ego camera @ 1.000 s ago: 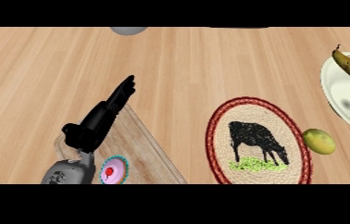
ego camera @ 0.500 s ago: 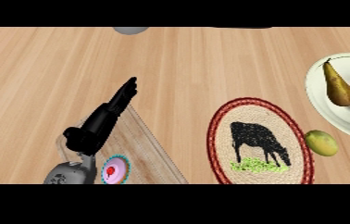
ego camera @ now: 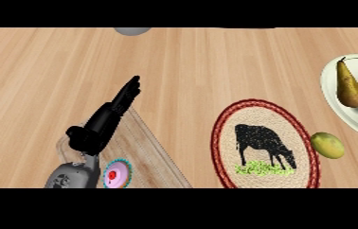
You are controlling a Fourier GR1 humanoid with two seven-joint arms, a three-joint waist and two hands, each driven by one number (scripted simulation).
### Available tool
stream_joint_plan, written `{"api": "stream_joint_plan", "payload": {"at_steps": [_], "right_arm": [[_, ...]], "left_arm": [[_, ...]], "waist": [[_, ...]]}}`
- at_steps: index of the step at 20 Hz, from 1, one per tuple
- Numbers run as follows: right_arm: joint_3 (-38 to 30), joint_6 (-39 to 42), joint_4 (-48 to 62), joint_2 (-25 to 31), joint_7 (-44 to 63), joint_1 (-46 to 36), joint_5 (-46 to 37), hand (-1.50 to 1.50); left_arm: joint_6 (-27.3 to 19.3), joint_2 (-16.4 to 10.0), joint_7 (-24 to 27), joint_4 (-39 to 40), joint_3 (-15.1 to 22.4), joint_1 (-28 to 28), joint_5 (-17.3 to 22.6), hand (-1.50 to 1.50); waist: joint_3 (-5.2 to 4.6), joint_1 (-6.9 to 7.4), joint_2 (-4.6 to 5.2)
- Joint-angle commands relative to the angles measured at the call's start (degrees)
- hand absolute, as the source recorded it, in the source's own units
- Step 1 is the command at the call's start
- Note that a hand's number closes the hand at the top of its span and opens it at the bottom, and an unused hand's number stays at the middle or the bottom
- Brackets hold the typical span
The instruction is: Pick the pear from the placemat and place it in the bowl
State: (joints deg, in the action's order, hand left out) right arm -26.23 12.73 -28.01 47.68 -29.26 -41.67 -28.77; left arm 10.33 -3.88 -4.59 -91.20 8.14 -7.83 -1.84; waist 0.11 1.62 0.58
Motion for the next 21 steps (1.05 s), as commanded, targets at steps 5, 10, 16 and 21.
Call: {"api": "stream_joint_plan", "payload": {"at_steps": [5,10,16,21], "right_arm": [[-8.5,4.2,12.5,8.9,-1.0,-0.2,6.0,-1.50],[-13.1,7.7,16.7,15.1,-4.0,4.0,9.4,-1.50],[-16.3,11.5,19.5,18.1,-8.3,8.9,11.9,-1.50],[-15.7,17.7,20.0,20.9,-9.4,10.9,11.4,-1.50]], "left_arm": [[0.5,0.7,0.9,-0.3,1.1,1.2,-0.2,0.00],[0.2,0.2,2.0,0.1,0.2,1.4,-0.5,0.00],[1.7,-0.8,-0.2,0.0,-1.5,-0.5,1.7,0.00],[0.8,-0.2,0.4,0.6,-0.9,-1.1,0.4,0.00]], "waist": [[0.14,0.14,0.27],[0.36,-0.01,0.60],[0.67,-0.29,0.81],[0.75,0.01,0.83]]}}
